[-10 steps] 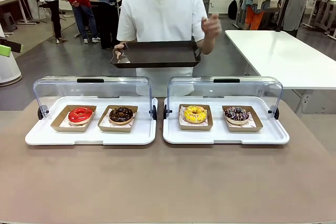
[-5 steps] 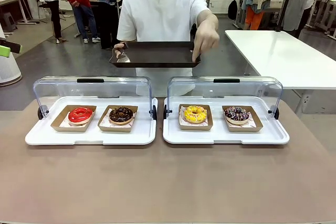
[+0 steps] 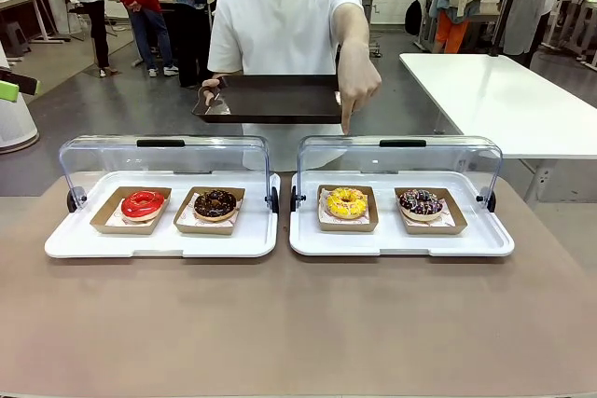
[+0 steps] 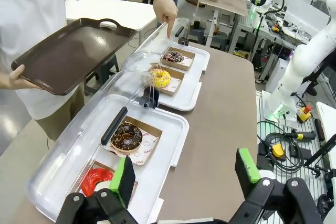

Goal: Provide the desired donut to the person.
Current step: Pick up and lift the Paper togo box containing the Donut pointed at by the person.

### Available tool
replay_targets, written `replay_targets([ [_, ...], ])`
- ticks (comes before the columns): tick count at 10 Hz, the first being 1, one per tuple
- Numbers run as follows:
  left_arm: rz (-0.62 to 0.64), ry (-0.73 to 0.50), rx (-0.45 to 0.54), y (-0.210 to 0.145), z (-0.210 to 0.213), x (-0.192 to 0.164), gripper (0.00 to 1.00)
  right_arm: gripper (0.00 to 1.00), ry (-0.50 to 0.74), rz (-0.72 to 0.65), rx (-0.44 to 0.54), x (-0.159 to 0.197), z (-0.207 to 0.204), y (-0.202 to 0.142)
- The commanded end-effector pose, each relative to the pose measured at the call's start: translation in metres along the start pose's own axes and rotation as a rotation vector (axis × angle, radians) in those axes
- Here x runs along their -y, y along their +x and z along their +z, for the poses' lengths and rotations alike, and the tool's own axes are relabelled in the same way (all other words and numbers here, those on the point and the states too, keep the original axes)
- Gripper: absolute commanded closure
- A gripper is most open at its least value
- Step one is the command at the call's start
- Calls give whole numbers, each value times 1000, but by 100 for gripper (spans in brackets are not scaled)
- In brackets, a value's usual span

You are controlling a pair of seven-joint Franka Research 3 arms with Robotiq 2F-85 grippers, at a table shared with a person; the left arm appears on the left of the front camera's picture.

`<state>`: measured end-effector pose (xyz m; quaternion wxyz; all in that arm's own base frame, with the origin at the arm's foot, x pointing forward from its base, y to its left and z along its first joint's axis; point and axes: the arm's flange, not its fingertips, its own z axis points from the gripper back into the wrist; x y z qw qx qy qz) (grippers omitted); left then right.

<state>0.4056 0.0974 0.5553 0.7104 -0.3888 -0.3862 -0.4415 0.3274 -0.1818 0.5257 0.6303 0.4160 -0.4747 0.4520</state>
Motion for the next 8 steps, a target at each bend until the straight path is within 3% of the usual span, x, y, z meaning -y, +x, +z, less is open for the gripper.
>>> replay_targets([
  [1,5,0,3,2,1,0,0,0,1,1,3,0,0,0],
  [8,5,0,3,2,1,0,0,0,1,1,3,0,0,0],
])
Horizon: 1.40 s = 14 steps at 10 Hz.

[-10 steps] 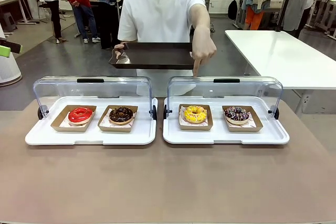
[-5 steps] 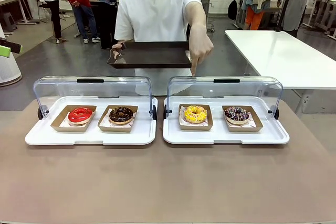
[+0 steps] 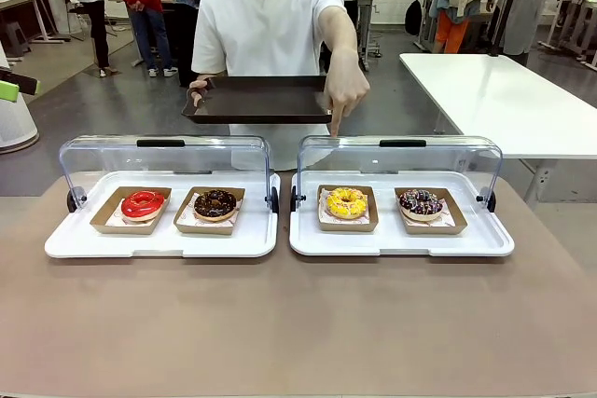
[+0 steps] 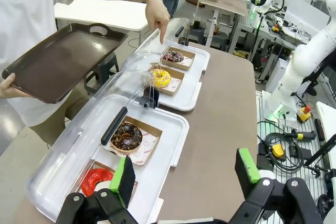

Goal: Provide the desired donut to the person.
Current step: Pick up and lift the Paper togo box containing the Donut pointed at by the person.

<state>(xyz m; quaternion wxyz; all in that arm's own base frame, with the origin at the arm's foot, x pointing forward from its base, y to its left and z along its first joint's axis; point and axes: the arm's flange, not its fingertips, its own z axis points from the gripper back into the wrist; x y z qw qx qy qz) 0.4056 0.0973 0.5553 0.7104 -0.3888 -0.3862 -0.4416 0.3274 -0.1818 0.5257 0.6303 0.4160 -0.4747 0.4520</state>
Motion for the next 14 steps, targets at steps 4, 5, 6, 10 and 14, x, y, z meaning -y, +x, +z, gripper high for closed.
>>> replay_targets([
  [4,5,0,3,2,1,0,0,0,76,-5,-113,2,-26,19],
  [5,5,0,3,2,1,0,0,0,150,-30,-217,8,-52,37],
  [6,5,0,3,2,1,0,0,0,134,-67,-275,19,-81,51],
  [10,5,0,3,2,1,0,0,0,204,-1,-663,26,-210,72],
  [14,5,0,3,2,1,0,0,0,196,36,-962,27,-283,9],
])
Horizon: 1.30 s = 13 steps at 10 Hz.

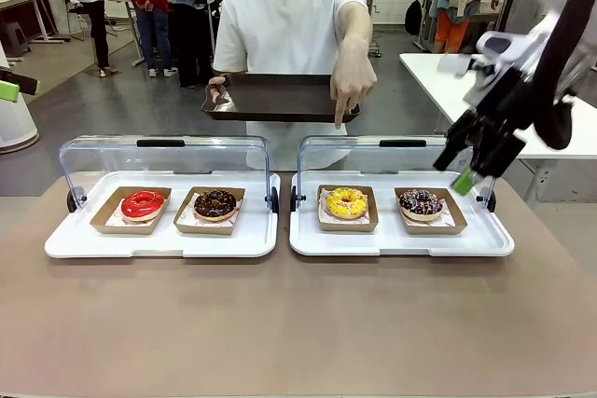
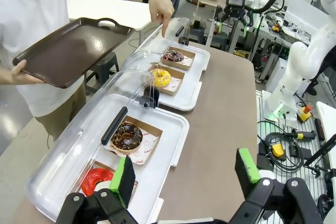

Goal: Provide the desired donut to the person.
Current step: Pick up and lift the Paper togo box containing the Donut pointed at by the person.

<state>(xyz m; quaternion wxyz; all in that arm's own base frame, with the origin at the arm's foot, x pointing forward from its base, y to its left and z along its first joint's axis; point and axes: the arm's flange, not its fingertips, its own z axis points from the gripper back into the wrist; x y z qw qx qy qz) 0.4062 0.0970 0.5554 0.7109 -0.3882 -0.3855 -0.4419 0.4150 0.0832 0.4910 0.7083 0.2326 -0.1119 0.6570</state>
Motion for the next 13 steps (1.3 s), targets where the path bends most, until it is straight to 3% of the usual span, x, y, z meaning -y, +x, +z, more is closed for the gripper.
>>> replay_targets([
  [1,5,-1,5,1,1,1,0,0,-8,-40,-96,6,-32,-12],
  [2,5,-1,5,1,1,1,0,0,7,-27,-116,5,-46,-22],
  [4,5,-1,5,1,1,1,0,0,-90,102,-120,0,-56,-37],
  [5,5,-1,5,1,1,1,0,0,-8,122,10,-13,-57,-46],
  [6,5,-1,5,1,1,1,0,0,-28,28,-125,7,-56,-31],
  [13,5,-1,5,1,1,1,0,0,-28,28,-125,7,-56,-31],
])
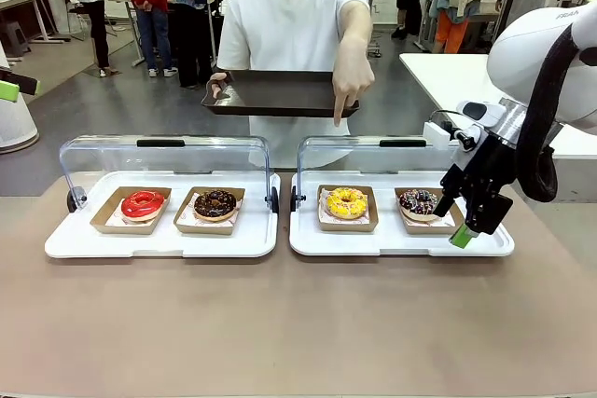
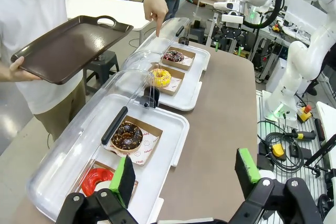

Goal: Provide the desired donut to the person.
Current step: Pick up and lift the Paper togo box containing the Donut pointed at by the person.

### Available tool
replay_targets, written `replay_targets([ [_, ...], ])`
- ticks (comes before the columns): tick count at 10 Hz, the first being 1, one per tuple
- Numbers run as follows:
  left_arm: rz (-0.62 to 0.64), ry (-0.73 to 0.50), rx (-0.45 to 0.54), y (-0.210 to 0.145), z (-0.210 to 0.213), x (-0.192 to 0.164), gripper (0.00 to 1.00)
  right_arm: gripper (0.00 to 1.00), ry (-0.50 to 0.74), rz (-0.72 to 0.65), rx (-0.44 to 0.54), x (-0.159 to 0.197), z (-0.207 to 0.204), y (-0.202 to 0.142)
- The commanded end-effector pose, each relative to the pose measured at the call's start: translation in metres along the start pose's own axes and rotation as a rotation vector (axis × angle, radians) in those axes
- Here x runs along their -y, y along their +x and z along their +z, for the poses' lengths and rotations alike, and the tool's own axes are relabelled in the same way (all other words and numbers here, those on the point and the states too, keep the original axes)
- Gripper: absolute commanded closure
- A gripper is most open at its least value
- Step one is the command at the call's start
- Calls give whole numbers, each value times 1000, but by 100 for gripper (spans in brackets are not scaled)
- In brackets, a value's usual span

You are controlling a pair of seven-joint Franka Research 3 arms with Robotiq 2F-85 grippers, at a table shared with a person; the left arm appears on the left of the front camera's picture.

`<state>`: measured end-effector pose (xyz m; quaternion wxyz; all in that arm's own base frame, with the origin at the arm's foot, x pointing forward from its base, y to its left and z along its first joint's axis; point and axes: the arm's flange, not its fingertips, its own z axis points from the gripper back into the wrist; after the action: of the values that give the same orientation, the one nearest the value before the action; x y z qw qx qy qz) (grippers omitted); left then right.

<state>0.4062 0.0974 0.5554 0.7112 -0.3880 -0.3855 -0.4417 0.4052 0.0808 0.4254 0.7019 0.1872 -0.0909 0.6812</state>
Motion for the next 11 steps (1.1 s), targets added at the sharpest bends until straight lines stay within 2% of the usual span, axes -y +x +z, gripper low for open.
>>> replay_targets([
  [1,5,-1,5,2,1,1,0,0,1,-15,-26,5,1,2],
  [2,5,-1,5,2,1,1,0,0,0,0,0,0,0,0],
  [5,5,-1,5,2,1,1,0,0,-99,-98,-77,21,-11,52],
  [9,5,-1,5,2,1,1,0,0,-216,-48,-233,50,-41,106],
  [11,5,-1,5,2,1,1,0,0,-227,-27,-268,62,-65,124],
])
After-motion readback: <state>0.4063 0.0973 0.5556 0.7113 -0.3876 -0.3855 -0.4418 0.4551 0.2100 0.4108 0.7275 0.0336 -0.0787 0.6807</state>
